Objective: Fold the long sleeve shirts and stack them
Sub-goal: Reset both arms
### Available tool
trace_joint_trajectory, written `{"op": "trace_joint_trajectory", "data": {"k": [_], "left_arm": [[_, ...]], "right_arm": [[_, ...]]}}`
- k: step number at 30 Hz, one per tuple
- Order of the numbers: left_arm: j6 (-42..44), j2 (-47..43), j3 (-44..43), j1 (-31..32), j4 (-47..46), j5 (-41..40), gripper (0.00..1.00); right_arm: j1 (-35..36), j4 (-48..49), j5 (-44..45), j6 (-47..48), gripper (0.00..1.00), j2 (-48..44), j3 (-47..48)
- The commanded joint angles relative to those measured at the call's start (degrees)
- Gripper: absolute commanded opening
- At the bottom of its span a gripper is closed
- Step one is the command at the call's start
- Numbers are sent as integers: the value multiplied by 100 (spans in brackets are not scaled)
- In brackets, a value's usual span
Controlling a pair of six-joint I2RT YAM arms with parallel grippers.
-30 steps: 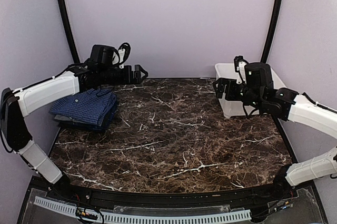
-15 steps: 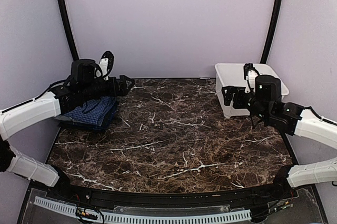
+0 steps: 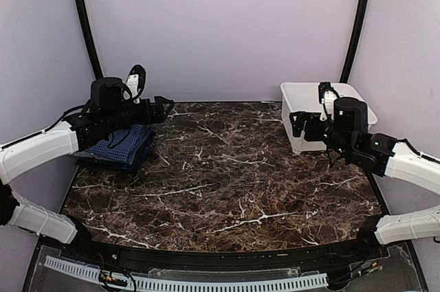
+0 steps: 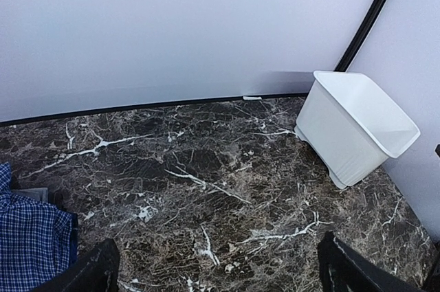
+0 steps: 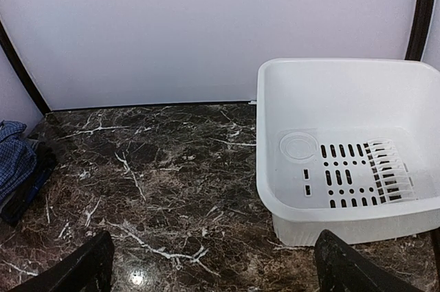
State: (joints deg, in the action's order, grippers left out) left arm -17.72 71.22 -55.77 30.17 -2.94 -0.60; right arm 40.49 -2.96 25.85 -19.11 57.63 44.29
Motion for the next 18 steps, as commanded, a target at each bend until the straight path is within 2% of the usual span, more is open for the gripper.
{"op": "trace_joint_trajectory", "data": {"k": [1,18], "left_arm": [[83,-183,41,21,-175,-76,99],[47,-157,83,23,-172,-109,99]], "right_arm": [[-24,111,122,-13,99,-42,150],[-24,153,64,-32,99,7,133]]}}
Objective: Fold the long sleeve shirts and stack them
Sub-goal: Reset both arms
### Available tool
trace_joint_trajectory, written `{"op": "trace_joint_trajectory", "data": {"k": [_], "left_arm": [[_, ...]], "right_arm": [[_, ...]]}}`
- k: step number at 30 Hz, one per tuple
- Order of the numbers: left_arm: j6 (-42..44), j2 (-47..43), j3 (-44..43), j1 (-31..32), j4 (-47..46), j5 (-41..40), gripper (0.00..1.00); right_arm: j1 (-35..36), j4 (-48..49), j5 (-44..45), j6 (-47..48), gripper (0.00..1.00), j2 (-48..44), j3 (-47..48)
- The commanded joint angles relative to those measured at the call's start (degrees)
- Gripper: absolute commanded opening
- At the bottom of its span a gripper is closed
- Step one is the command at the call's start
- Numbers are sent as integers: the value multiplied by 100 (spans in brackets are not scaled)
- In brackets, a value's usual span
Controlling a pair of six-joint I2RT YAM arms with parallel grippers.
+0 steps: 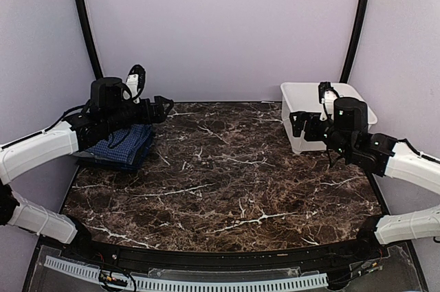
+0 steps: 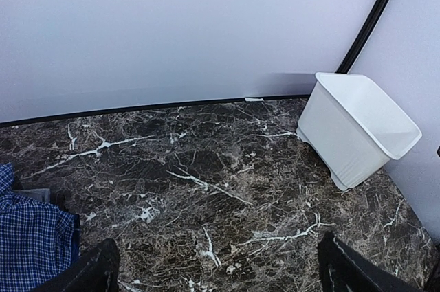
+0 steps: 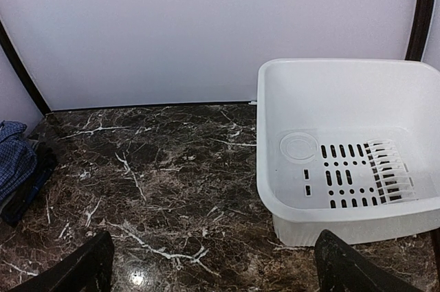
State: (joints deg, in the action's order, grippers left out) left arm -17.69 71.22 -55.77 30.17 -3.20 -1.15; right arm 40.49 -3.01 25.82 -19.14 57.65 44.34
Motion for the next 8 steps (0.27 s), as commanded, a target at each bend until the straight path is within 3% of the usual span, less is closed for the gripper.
{"op": "trace_joint_trajectory", "data": {"k": [1,8], "left_arm": [[46,-153,77,23,-146,-51,99],[28,-149,98,24,-137,-11,99]], "right_arm": [[-24,152,69,-29,99,7,130],[-24,149,75,-15,99,-8,117]]}}
